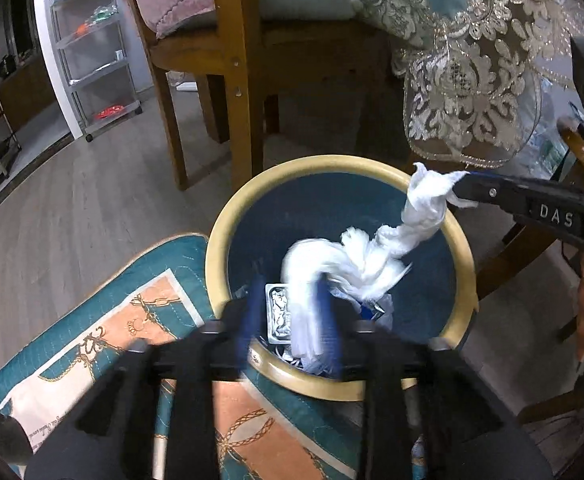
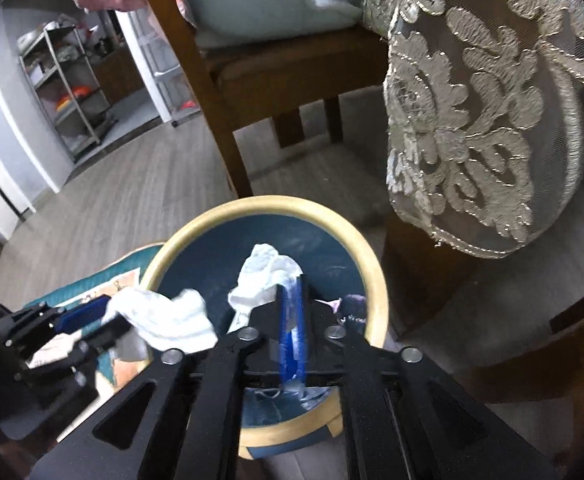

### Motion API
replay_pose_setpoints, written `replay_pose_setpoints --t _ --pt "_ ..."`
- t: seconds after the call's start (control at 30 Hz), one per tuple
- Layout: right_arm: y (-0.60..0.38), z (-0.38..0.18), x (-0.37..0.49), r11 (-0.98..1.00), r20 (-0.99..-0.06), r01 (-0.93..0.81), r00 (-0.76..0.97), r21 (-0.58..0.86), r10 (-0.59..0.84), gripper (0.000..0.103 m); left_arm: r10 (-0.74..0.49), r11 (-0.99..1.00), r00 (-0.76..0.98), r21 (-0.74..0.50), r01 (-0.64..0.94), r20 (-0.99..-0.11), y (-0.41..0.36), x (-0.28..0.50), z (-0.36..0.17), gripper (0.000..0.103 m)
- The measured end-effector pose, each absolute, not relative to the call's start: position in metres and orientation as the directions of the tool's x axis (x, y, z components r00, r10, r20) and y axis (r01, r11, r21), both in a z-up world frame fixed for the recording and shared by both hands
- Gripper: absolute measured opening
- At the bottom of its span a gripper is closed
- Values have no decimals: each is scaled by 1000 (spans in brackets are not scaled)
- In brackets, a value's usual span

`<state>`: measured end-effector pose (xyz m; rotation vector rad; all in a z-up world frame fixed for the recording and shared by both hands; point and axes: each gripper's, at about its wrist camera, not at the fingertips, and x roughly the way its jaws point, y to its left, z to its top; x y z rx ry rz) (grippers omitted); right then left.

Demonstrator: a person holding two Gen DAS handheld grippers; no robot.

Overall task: Collect trash
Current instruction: 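Open both tools to drop the white tissue into the wastebasket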

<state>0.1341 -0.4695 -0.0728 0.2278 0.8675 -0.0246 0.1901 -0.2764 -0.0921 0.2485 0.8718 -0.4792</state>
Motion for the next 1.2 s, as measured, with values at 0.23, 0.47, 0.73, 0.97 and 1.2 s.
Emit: replay_pose_setpoints --t 0.23,0.47,0.73,0.97,1.2 --pt "-462 -57 128 974 -744 93 662 208 96 35 -303 887 576 -3 462 -759 -251 183 -69 55" --pt "-451 -1 97 972 -689 76 718 221 100 55 -318 882 621 18 471 -716 -218 151 -10 71" --pt "-424 42 30 971 -689 93 719 219 87 78 -335 885 646 7 466 -686 -190 99 33 96" --pt "-422 46 -3 977 -693 136 721 164 16 93 -309 897 687 38 441 -658 -186 76 37 97" --pt "-408 39 6 993 -693 98 720 59 -30 93 -281 898 683 68 435 -674 -194 81 24 97"
